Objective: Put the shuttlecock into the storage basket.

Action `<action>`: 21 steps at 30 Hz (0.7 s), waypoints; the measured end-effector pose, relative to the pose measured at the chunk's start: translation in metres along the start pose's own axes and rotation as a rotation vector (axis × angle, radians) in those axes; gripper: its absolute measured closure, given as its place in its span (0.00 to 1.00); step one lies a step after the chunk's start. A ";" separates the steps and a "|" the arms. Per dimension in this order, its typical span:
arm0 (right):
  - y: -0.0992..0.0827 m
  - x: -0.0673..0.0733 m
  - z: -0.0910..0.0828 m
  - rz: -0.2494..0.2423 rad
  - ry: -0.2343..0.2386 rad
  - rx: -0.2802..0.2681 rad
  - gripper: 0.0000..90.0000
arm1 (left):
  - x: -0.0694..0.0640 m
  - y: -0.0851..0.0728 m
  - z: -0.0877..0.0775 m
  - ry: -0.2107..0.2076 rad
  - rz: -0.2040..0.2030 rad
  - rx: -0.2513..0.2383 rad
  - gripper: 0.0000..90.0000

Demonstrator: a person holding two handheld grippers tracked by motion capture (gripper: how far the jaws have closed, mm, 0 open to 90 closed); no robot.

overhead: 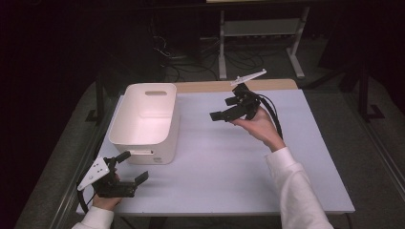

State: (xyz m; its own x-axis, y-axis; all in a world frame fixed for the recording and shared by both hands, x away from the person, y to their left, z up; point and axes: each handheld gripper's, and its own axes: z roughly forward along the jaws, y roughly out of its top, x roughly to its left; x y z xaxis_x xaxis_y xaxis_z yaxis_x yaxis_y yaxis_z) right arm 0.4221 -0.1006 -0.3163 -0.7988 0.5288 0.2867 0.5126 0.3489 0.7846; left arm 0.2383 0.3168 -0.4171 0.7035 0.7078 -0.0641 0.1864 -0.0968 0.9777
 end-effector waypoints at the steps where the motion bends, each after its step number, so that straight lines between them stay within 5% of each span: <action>1: -0.001 -0.001 -0.001 0.001 0.004 -0.003 0.00 | 0.000 0.000 -0.001 0.002 0.001 0.006 0.00; 21: -0.034 -0.010 -0.021 0.036 -0.010 -0.008 0.00 | -0.001 0.000 0.000 0.001 -0.003 0.001 0.00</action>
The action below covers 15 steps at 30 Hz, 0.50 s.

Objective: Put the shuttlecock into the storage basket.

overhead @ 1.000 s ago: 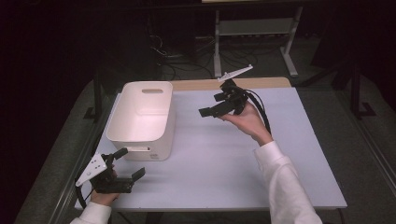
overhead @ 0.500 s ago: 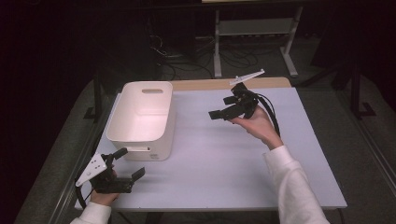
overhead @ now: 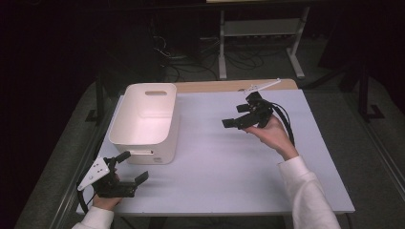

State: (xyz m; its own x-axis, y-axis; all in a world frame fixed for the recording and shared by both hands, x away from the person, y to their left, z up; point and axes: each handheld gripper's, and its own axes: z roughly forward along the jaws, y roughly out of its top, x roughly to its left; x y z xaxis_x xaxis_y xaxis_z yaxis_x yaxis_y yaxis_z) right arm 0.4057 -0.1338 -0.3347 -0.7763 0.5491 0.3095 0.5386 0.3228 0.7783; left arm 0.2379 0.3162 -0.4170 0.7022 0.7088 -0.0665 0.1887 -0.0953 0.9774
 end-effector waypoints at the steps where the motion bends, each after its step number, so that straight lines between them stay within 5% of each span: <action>1: -0.002 -0.001 -0.001 0.004 -0.001 -0.002 0.00 | 0.000 0.000 0.000 0.000 -0.002 0.000 0.00; 15: -0.030 -0.012 -0.013 0.025 -0.029 -0.007 0.00 | 0.000 0.000 0.000 0.005 0.001 0.009 0.00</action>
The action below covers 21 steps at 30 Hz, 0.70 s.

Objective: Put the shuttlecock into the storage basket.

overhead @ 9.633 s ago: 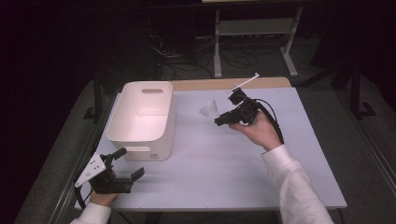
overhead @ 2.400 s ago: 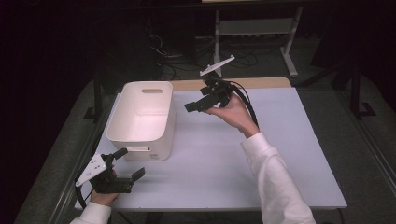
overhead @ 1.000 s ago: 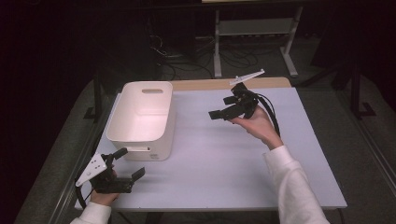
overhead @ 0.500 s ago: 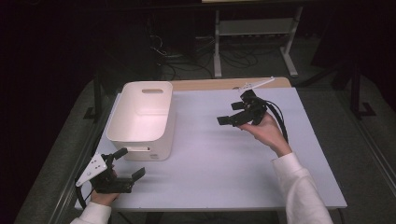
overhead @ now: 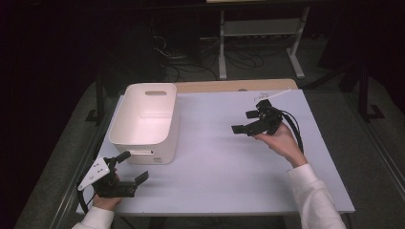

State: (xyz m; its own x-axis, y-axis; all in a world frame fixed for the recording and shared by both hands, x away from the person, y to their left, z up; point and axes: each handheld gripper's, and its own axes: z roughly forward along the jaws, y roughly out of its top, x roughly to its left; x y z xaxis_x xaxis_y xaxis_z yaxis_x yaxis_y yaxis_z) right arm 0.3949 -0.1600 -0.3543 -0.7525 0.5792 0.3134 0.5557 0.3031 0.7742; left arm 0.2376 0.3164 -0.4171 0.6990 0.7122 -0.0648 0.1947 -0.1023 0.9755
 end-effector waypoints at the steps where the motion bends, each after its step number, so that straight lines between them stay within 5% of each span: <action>1: -0.002 -0.001 -0.001 0.003 0.002 -0.003 0.00 | 0.000 0.000 0.000 0.000 0.003 0.002 0.00; 21: -0.030 -0.009 -0.021 0.000 -0.056 -0.029 0.00 | 0.000 0.000 -0.001 -0.003 0.003 0.000 0.00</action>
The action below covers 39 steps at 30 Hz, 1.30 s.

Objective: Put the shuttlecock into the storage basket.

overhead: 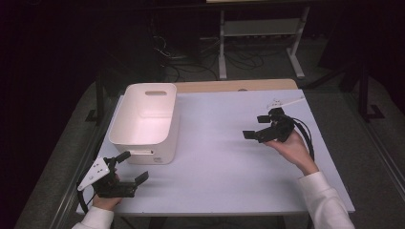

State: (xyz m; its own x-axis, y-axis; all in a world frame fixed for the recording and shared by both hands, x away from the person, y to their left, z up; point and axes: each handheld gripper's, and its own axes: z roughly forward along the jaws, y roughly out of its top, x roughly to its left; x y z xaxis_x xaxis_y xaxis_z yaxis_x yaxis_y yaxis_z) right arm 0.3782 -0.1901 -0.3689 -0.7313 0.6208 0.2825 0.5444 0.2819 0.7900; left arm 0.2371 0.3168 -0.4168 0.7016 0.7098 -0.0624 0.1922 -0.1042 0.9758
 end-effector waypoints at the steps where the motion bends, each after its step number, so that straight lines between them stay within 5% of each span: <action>1: -0.001 -0.001 0.000 -0.004 -0.004 -0.002 0.00 | 0.000 0.000 0.000 -0.001 -0.001 -0.002 0.00; 39: -0.039 0.000 -0.019 -0.013 -0.023 -0.026 0.00 | 0.000 0.000 0.000 -0.008 0.003 -0.002 0.00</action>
State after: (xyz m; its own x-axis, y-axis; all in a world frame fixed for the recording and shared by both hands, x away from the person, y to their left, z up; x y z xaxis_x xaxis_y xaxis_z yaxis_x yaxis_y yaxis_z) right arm 0.3492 -0.2154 -0.3893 -0.7286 0.6338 0.2597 0.5237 0.2711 0.8076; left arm 0.2367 0.3168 -0.4167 0.7078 0.7038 -0.0613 0.1889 -0.1049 0.9764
